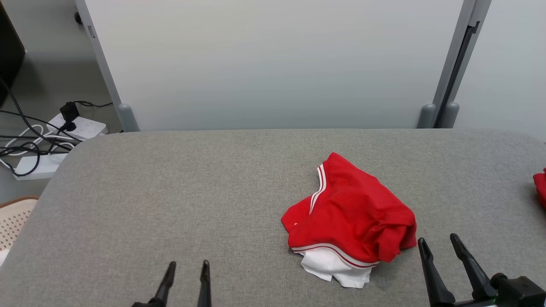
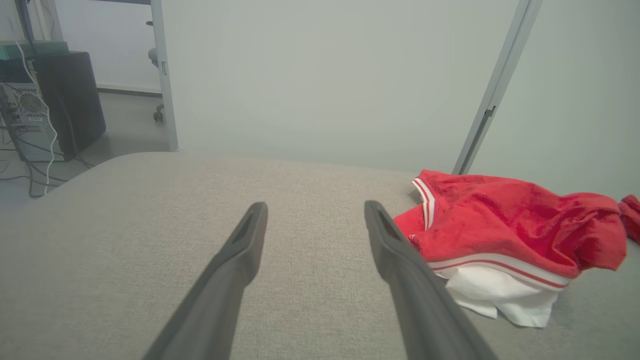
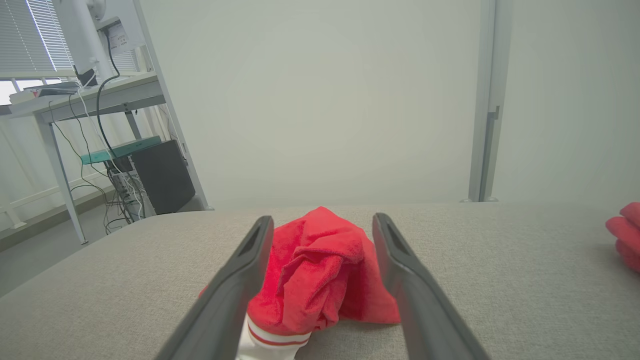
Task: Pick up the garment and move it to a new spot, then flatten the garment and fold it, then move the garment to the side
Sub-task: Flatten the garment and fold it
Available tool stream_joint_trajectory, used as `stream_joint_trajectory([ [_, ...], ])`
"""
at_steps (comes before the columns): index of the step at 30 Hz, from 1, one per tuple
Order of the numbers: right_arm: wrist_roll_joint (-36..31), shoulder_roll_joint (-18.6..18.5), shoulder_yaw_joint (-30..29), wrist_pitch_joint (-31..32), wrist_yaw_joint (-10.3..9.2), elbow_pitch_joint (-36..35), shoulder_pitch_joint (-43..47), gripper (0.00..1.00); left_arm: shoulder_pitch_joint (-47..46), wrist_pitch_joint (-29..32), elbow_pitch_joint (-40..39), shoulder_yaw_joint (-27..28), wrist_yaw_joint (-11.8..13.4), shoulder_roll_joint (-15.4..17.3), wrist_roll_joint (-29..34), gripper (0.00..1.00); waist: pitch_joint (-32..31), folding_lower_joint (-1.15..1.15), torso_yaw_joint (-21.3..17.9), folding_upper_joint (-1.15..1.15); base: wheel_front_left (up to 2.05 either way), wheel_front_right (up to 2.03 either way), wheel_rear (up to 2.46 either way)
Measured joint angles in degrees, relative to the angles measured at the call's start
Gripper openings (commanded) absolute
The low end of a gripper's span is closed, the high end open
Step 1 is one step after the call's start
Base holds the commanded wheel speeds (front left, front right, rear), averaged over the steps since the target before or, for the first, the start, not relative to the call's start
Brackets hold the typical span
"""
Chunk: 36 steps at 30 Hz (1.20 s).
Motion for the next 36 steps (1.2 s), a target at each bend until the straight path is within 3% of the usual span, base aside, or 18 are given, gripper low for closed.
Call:
stream_joint_trajectory([
  [10,0.04,-0.63,0.35,0.00,0.00,-1.19,-0.26,1.00,-6.20,0.00,8.55,-4.22,-5.57,-1.91,-1.86,1.00,2.09,0.00,-1.06,0.00,0.00,0.00,0.00],
  [18,0.07,-1.76,0.67,0.00,0.00,-1.63,-0.97,1.00,-14.99,0.25,17.72,-11.39,-9.22,-2.80,-4.52,1.00,4.97,0.00,-3.25,0.00,0.00,0.00,0.00],
  [30,0.84,-3.28,2.25,0.00,0.00,-2.77,-4.85,1.00,-28.20,0.25,32.37,-21.89,-9.49,-2.99,-14.01,1.00,9.59,0.00,-8.96,0.00,0.00,0.00,0.00],
  [36,1.35,-3.80,2.63,0.00,0.00,-3.07,-6.66,1.00,-33.79,0.24,39.84,-24.46,-8.14,-3.05,-16.89,1.00,12.39,0.00,-11.60,0.00,0.00,0.00,0.00],
])
